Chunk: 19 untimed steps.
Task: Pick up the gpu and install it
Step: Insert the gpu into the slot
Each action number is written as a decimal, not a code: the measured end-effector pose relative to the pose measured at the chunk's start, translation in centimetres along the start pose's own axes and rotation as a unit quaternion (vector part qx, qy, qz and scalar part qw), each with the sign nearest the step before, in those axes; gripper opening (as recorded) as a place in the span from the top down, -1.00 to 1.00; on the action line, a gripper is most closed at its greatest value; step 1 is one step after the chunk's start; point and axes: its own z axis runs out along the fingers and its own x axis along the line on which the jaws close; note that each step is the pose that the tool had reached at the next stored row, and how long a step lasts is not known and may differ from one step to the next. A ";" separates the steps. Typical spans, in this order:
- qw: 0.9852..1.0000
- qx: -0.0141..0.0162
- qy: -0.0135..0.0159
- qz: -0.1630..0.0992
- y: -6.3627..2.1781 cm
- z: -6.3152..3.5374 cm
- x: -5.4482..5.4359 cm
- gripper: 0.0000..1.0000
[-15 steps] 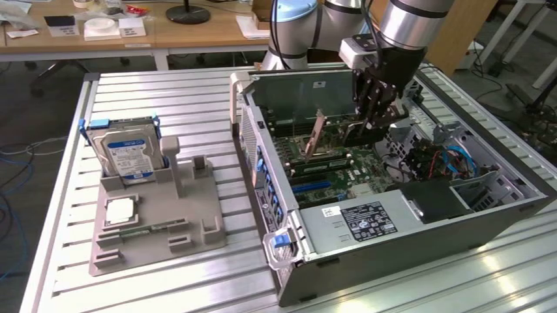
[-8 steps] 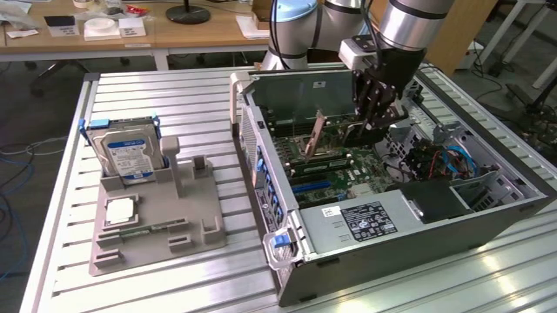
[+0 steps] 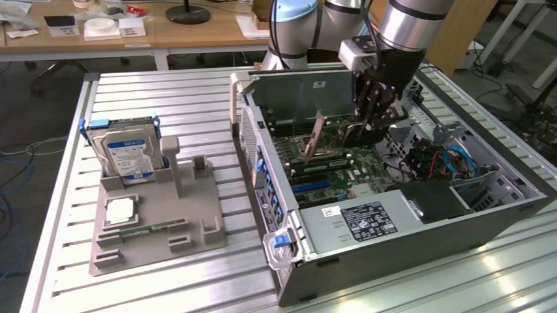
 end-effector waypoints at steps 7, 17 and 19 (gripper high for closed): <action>1.000 0.000 0.000 0.000 0.06 0.70 0.0 0.47; 1.000 0.000 0.000 0.000 0.06 1.22 0.1 0.47; 1.000 0.000 0.000 0.000 0.06 1.31 0.1 0.47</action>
